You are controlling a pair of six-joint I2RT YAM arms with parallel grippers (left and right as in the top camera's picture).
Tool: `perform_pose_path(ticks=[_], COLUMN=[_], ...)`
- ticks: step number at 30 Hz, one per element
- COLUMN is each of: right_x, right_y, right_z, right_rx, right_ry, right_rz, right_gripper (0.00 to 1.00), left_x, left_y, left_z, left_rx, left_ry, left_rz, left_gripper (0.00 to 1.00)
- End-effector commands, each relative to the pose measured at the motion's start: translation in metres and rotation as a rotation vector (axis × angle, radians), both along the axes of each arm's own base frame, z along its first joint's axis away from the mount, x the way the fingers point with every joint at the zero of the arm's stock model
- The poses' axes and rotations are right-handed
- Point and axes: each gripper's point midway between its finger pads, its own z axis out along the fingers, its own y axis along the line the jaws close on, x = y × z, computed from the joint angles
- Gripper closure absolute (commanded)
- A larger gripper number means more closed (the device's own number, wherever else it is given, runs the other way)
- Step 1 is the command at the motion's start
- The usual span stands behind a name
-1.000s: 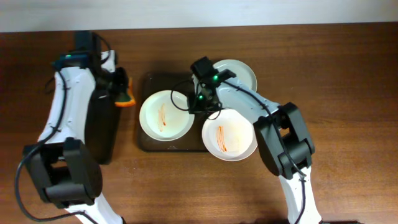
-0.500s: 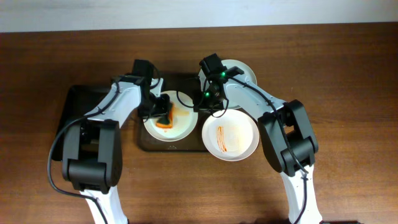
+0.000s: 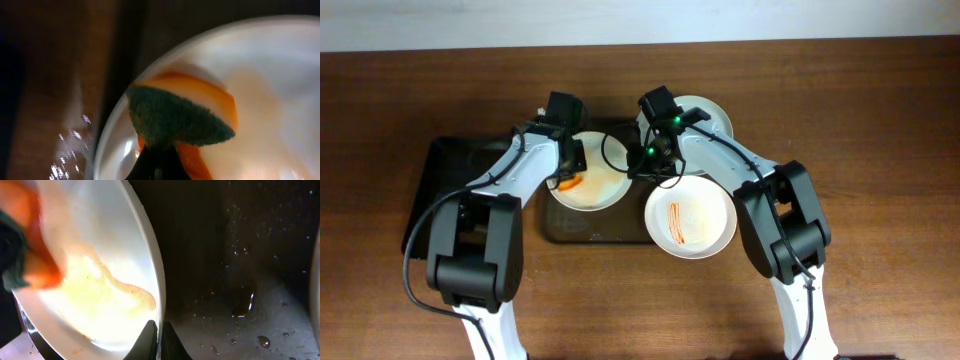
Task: Clean dirty plates on tray and stack at the side
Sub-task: 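Scrub the left plate with the sponge while the right gripper holds it, then lift the cleaned plate with the right gripper and place it right of the tray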
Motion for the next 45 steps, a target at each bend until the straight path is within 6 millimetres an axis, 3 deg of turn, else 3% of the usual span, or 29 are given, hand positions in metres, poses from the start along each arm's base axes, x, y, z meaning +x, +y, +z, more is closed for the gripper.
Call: perform_pose_path(ticks=[1,2,3,6,8,10,12,14,15,17,20,23,25,27,29,31,32,34,37,38,39,41,42,44,45], right_x=[-0.005,-0.005,-0.005,-0.005,-0.006,-0.006,-0.006,-0.007,-0.007,-0.007,-0.007,-0.011,-0.015,-0.016,-0.016,-0.013,-0.01,-0.012,-0.022,-0.026,-0.027,-0.025,-0.022,-0.009,-0.008], right_y=[-0.004,-0.004,-0.004,-0.004,-0.004,-0.005,-0.005,-0.005,-0.005,-0.005,-0.005,-0.007,-0.012,-0.015,-0.015,-0.013,-0.009,-0.001,0.012,0.017,0.016,0.008,0.0,-0.021,-0.028], right_z=[-0.008,-0.008,-0.008,-0.008,-0.008,-0.009,-0.009,-0.009,-0.009,-0.009,-0.009,-0.01,-0.016,-0.018,-0.018,-0.018,-0.017,-0.019,-0.023,-0.025,-0.027,-0.023,-0.013,0.038,0.052], right_rx=[-0.026,-0.027,-0.027,-0.028,-0.028,-0.029,-0.029,-0.031,-0.031,-0.031,-0.032,-0.04,-0.062,-0.076,-0.076,-0.069,-0.064,-0.102,-0.157,-0.2,-0.228,-0.238,-0.244,-0.234,-0.248], right_ry=[0.012,0.013,0.015,0.015,0.016,0.018,0.018,0.021,0.023,0.023,0.024,0.038,0.05,0.055,0.055,0.043,0.02,-0.015,-0.048,-0.06,-0.063,-0.046,-0.041,-0.109,-0.131], right_rz=[0.016,0.016,0.016,0.016,0.016,0.016,0.016,0.016,0.016,0.016,0.016,0.016,0.012,0.01,0.01,0.01,0.015,0.034,0.062,0.05,0.018,0.002,-0.003,0.003,-0.01], right_gripper=[0.96,0.96,0.96,0.96,0.96,0.96,0.96,0.96,0.96,0.95,0.96,0.96,0.96,0.96,0.95,0.6,0.54,0.54,0.66,0.77,0.96,0.96,0.96,0.96,0.96], left_x=[0.022,0.03,0.03,0.009,-0.004,-0.035,-0.055,-0.068,-0.076,-0.087,-0.073,-0.034,-0.002,0.027,0.034,0.029,0.027,0.027,0.026,0.026,0.026,0.026,0.026,0.025,0.025], left_y=[0.006,-0.026,-0.043,-0.104,-0.115,-0.123,-0.114,-0.09,-0.07,0.002,0.053,0.041,0.022,-0.006,-0.007,-0.006,-0.006,-0.003,-0.003,-0.003,-0.003,-0.002,-0.002,-0.002,0.0], left_z=[-0.006,-0.005,-0.005,-0.013,-0.013,-0.013,-0.016,-0.02,-0.025,-0.039,-0.042,-0.026,0.009,0.06,0.099,0.117,0.118,0.118,0.117,0.117,0.117,0.117,0.117,0.116,0.116], left_rx=[0.035,-0.092,-0.163,-0.472,-0.55,-0.643,-0.661,-0.631,-0.578,-0.302,-0.042,-0.057,-0.093,-0.225,-0.229,-0.227,-0.224,-0.209,-0.205,-0.206,-0.205,-0.206,-0.206,-0.205,-0.192], left_ry=[-0.088,-0.106,-0.108,-0.02,0.034,0.169,0.264,0.34,0.382,0.437,0.367,0.237,0.156,0.082,0.053,0.068,0.076,0.078,0.081,0.081,0.08,0.082,0.082,0.085,0.088], left_rz=[0.008,-0.109,-0.157,-0.301,-0.319,-0.311,-0.263,-0.185,-0.133,-0.009,0.088,0.062,0.025,-0.054,-0.059,-0.058,-0.064,-0.071,-0.069,-0.069,-0.069,-0.067,-0.067,-0.066,-0.062], left_gripper=[1.0,1.0,1.0,1.0,1.0,1.0,1.0,1.0,1.0,1.0,1.0,1.0,1.0,1.0,1.0,1.0,1.0,1.0,1.0,1.0,1.0,1.0,1.0,1.0,0.99])
